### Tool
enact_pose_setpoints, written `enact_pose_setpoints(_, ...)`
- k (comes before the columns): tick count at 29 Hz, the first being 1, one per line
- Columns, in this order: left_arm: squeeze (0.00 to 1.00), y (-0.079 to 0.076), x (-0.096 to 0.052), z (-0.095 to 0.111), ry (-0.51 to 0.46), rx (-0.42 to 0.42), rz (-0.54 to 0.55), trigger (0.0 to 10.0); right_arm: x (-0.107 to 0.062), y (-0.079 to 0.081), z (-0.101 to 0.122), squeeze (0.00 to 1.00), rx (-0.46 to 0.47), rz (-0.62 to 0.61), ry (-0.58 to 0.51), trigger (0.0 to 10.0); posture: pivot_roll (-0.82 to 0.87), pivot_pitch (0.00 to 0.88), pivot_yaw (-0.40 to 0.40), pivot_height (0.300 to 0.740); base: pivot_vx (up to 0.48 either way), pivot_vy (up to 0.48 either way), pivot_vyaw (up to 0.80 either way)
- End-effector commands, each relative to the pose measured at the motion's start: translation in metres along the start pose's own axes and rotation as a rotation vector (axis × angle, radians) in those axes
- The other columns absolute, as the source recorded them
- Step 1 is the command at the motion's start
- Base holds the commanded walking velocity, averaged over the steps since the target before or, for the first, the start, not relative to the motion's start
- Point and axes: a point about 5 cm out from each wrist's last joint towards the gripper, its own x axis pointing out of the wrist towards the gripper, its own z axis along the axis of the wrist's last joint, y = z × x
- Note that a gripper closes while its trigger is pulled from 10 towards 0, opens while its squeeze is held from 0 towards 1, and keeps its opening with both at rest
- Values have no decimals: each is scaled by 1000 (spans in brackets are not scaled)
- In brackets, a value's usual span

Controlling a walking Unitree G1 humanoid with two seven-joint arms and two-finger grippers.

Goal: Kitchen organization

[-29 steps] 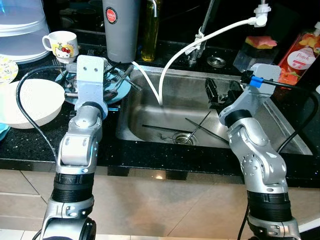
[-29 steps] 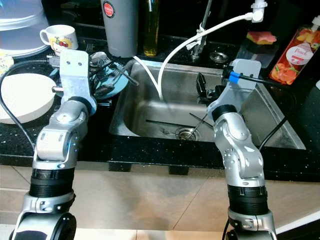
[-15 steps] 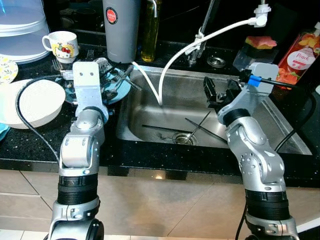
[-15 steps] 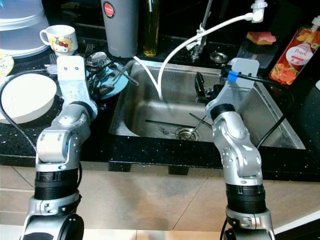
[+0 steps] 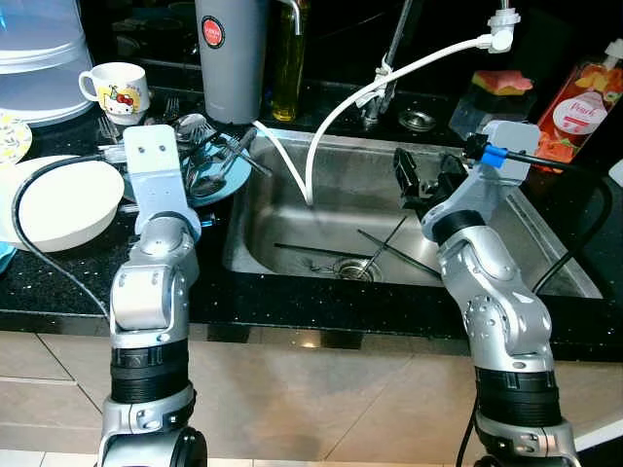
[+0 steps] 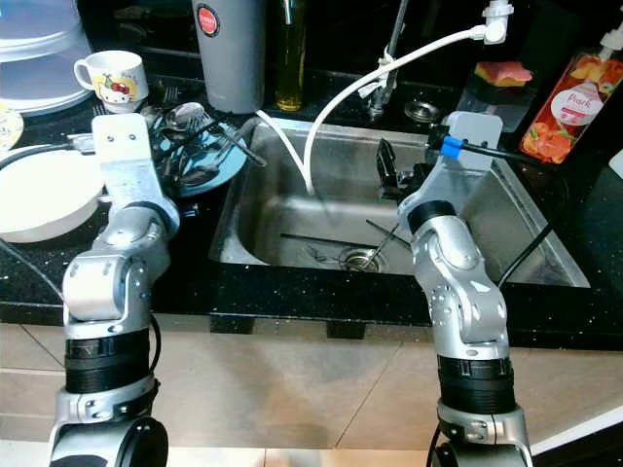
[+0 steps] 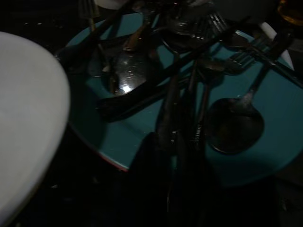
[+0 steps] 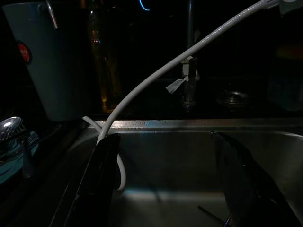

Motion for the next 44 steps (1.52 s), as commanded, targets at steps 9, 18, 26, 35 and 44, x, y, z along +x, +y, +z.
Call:
enact_pose_setpoints(9,0,-2,3,-22,113,6,0,0,1,-4,0,0,4,-17,5,10000,224,39,-89,740,0,0,0)
enact_pose_setpoints(18,0,-13,-1,7,-90,31,-74,0,1,-4,-1,0,7,-14,5,10000,226,31,-88,740,0,0,0)
enact_pose_setpoints(26,0,-21,-7,18,-173,47,-129,0,1,-3,0,0,7,-14,2,10000,225,29,-88,740,0,0,0)
enact_pose_setpoints(35,0,-22,-8,12,-156,79,-115,10000,1,-4,-1,0,8,-18,5,10000,224,40,-85,740,0,0,0)
enact_pose_setpoints(44,1000,-13,-23,-2,-201,165,-103,10000,-1,-4,-3,0,13,-22,12,10000,229,52,-81,740,0,0,0)
